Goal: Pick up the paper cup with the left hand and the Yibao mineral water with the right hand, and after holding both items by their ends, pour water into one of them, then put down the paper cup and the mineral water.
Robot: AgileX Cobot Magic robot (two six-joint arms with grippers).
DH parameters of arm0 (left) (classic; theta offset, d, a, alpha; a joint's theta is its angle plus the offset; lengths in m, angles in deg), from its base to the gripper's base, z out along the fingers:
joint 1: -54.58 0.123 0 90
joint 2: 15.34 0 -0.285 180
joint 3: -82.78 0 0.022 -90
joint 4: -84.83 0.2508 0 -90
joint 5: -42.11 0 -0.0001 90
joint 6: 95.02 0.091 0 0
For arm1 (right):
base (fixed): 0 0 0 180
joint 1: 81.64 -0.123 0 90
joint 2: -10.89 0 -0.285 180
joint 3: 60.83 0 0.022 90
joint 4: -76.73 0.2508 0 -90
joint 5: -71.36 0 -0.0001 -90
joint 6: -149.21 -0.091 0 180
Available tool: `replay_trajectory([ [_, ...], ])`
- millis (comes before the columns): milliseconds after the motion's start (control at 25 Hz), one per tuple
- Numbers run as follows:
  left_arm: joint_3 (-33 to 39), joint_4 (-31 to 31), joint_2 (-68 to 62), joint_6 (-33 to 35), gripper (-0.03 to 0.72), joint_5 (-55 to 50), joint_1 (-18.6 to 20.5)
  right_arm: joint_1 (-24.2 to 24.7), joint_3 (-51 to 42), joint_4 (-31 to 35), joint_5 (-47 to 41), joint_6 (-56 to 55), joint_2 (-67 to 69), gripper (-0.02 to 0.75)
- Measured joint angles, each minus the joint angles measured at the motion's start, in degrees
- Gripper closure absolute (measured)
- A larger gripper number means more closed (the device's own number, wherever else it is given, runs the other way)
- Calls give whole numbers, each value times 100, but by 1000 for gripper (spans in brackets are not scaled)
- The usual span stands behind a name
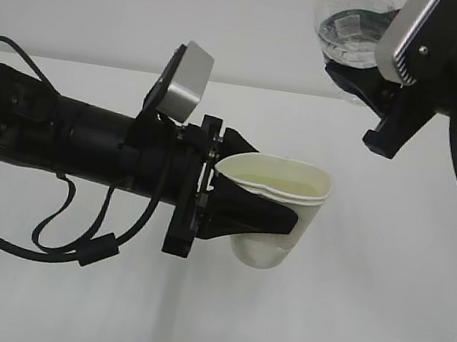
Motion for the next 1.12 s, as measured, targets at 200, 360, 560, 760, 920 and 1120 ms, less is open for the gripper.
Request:
replay_trajectory([
  [200,0,0,0,0,343,0,0,0,0,0,0,-292,0,318],
  [360,0,0,0,0,343,0,0,0,0,0,0,-483,0,318],
  [560,0,0,0,0,343,0,0,0,0,14,0,-679,0,318],
  [760,0,0,0,0,343,0,0,0,0,23,0,-876,0,318],
  [920,0,0,0,0,343,0,0,0,0,23,0,-1019,0,318],
  [1120,0,0,0,0,343,0,0,0,0,23,0,-1156,0,318],
])
